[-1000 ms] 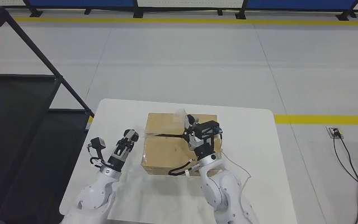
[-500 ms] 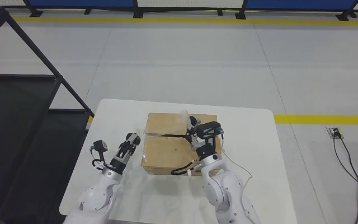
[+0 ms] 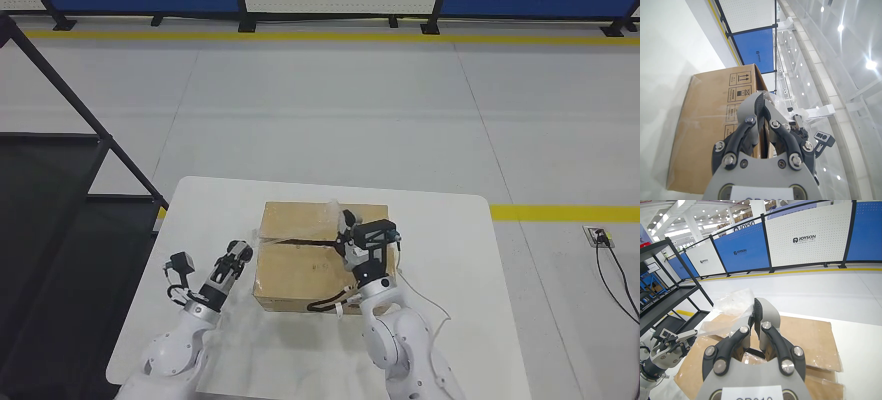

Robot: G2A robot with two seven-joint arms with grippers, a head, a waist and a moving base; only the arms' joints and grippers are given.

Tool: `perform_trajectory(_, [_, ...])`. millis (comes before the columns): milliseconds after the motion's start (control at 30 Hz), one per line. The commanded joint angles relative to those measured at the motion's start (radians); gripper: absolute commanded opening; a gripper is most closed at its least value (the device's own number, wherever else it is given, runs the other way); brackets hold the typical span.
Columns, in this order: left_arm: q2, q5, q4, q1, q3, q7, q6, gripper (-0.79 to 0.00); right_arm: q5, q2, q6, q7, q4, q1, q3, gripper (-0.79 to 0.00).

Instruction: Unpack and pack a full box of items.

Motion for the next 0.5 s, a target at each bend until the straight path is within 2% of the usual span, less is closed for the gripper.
perform_trajectory(0, [-0.001, 0.001, 0.005, 0.0, -0.001, 0.0, -0.001, -0.779, 0.001, 0.002, 0.0, 0.002, -0.001, -0.001, 0.001, -0.785])
perform_trajectory(100, [-0.003, 0.0, 0.007, 0.002, -0.005, 0.0, -0.002, -0.733, 0.003, 0.004, 0.0, 0.003, -0.001, -0.003, 0.0, -0.785])
perform_trajectory(167, [-0.003, 0.0, 0.005, 0.006, -0.012, -0.001, -0.003, -0.622, 0.004, 0.005, 0.0, 0.004, -0.003, -0.004, 0.0, -0.785])
perform_trajectory(267, [-0.002, -0.002, -0.002, 0.013, -0.027, -0.002, -0.005, -0.526, 0.005, 0.007, 0.0, 0.007, -0.005, -0.005, -0.001, -0.785])
perform_trajectory(467, [-0.001, -0.003, -0.02, 0.025, -0.056, 0.01, -0.012, -0.474, 0.009, 0.011, 0.009, 0.018, -0.008, -0.008, -0.001, -0.785])
